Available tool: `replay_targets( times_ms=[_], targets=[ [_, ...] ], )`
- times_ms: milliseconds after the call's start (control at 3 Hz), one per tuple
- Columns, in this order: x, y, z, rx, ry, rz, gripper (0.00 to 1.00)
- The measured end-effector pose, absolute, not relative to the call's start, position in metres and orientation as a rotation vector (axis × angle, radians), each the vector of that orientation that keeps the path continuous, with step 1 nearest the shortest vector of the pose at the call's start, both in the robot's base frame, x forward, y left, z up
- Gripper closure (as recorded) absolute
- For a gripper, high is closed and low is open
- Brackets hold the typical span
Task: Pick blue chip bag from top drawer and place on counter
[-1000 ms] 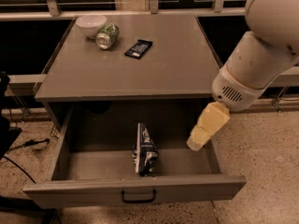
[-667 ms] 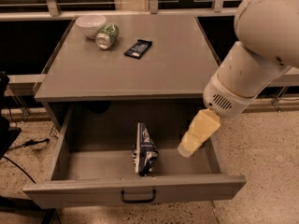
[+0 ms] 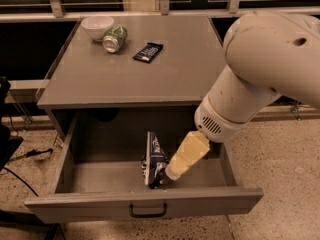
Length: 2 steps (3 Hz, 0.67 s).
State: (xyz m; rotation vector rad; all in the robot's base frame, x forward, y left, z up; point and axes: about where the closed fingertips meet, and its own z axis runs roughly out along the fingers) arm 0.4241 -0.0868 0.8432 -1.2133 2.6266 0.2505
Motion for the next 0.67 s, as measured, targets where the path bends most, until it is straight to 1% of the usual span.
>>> replay_targets(
  times_ms=[333,667],
  targets=[
    [0.442,-0.081,0.823,-1.057,2.657,0.459,0.0],
    [0.453,-0.08,0.802,-0.925,2.66,0.746,0.0]
  ],
)
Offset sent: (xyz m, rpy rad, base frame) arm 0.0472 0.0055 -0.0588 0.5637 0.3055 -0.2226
